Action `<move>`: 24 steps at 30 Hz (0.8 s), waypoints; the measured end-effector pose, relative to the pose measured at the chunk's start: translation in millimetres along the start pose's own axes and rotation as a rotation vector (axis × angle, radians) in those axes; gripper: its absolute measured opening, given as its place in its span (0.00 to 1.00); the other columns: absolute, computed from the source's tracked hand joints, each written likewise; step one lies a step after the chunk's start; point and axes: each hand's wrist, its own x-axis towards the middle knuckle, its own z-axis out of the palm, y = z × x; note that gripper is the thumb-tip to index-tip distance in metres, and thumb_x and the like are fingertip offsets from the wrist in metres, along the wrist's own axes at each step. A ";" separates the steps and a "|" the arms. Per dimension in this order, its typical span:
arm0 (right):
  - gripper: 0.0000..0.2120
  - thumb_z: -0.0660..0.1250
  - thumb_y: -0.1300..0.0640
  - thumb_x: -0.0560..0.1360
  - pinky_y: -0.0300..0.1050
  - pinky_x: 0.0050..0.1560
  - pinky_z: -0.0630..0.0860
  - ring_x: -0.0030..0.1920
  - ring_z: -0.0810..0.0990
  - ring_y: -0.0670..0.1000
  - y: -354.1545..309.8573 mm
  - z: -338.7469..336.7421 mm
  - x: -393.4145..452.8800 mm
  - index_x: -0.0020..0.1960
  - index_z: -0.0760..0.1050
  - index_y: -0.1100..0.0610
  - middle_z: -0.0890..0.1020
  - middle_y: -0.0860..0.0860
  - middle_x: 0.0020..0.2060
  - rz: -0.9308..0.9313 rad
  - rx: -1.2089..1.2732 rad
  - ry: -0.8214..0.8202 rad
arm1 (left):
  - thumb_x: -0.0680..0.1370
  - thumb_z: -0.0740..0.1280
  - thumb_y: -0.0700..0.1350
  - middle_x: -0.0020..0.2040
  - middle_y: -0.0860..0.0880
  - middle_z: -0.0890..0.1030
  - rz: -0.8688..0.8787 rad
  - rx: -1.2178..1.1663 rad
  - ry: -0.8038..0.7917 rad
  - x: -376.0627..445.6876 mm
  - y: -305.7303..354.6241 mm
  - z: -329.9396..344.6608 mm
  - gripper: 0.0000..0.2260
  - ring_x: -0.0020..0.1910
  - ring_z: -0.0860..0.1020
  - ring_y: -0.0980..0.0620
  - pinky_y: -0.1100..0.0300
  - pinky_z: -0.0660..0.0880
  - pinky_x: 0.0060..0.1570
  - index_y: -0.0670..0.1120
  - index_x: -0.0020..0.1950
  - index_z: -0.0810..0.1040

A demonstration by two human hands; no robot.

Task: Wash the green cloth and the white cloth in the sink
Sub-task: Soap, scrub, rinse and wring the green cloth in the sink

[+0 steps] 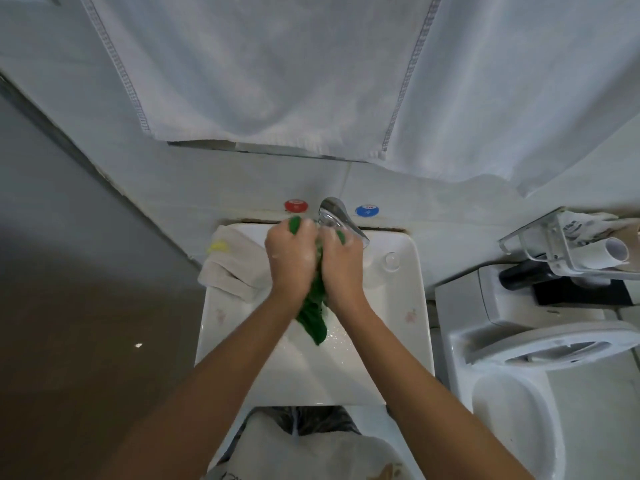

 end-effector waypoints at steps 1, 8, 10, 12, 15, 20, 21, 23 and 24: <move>0.13 0.60 0.65 0.76 0.45 0.31 0.66 0.29 0.67 0.49 1.1 0.9 -7.4 0.32 0.68 0.59 0.69 0.53 0.27 0.000 -0.009 -0.040 | 0.74 0.61 0.36 0.23 0.53 0.66 -0.017 -0.014 0.013 11.4 -1.8 -2.2 0.18 0.28 0.65 0.51 0.55 0.65 0.33 0.49 0.25 0.66; 0.13 0.59 0.64 0.76 0.46 0.33 0.67 0.31 0.67 0.50 -4.2 -0.2 3.5 0.33 0.67 0.57 0.69 0.52 0.27 0.027 0.011 0.021 | 0.74 0.61 0.37 0.23 0.51 0.68 0.061 0.002 -0.050 -12.9 -5.2 -0.5 0.16 0.26 0.66 0.53 0.53 0.65 0.29 0.46 0.26 0.67; 0.13 0.60 0.63 0.77 0.45 0.33 0.67 0.32 0.68 0.51 3.6 -2.6 -15.8 0.34 0.69 0.58 0.69 0.54 0.28 0.016 -0.062 -0.115 | 0.73 0.61 0.36 0.24 0.51 0.67 -0.005 -0.026 -0.022 8.9 -11.7 -7.9 0.18 0.27 0.65 0.51 0.52 0.64 0.31 0.48 0.24 0.66; 0.12 0.60 0.63 0.77 0.45 0.33 0.66 0.32 0.68 0.51 4.1 -8.0 -19.0 0.35 0.71 0.60 0.69 0.57 0.29 0.004 -0.118 -0.209 | 0.74 0.61 0.35 0.23 0.54 0.65 -0.008 -0.049 -0.013 2.2 -15.7 -11.9 0.20 0.27 0.64 0.52 0.54 0.62 0.30 0.50 0.23 0.65; 0.11 0.60 0.62 0.77 0.49 0.36 0.68 0.33 0.68 0.52 -4.1 -9.5 5.5 0.36 0.70 0.60 0.70 0.57 0.30 0.038 -0.006 -0.065 | 0.76 0.61 0.36 0.23 0.53 0.67 0.045 -0.021 -0.047 -38.0 -9.7 -3.0 0.18 0.25 0.66 0.54 0.59 0.65 0.28 0.48 0.27 0.66; 0.13 0.61 0.62 0.77 0.50 0.36 0.72 0.34 0.71 0.52 -0.5 -5.7 -15.3 0.38 0.72 0.69 0.73 0.63 0.32 -0.041 -0.051 -0.149 | 0.74 0.60 0.35 0.24 0.52 0.66 0.024 -0.028 0.027 -3.9 2.1 -7.5 0.17 0.27 0.65 0.53 0.57 0.65 0.30 0.47 0.27 0.65; 0.13 0.61 0.62 0.77 0.50 0.36 0.71 0.34 0.71 0.52 -2.1 -7.0 -15.7 0.38 0.72 0.70 0.73 0.62 0.32 -0.040 -0.053 -0.147 | 0.74 0.60 0.35 0.24 0.52 0.66 0.033 -0.033 0.032 -5.6 1.8 -7.9 0.17 0.27 0.65 0.52 0.56 0.64 0.31 0.47 0.27 0.64; 0.11 0.60 0.63 0.77 0.47 0.35 0.69 0.31 0.70 0.51 -6.1 -10.4 -2.5 0.36 0.71 0.63 0.71 0.57 0.29 -0.015 0.013 -0.046 | 0.75 0.61 0.38 0.23 0.54 0.67 0.077 -0.013 -0.011 -27.5 1.7 -1.9 0.17 0.26 0.66 0.54 0.58 0.65 0.29 0.47 0.27 0.66; 0.12 0.60 0.63 0.77 0.46 0.34 0.68 0.30 0.69 0.49 -8.1 -10.8 3.7 0.35 0.70 0.61 0.70 0.53 0.27 0.000 0.060 0.005 | 0.76 0.61 0.39 0.22 0.55 0.67 0.084 -0.001 -0.034 -40.0 2.9 0.9 0.17 0.25 0.66 0.55 0.60 0.65 0.28 0.48 0.27 0.66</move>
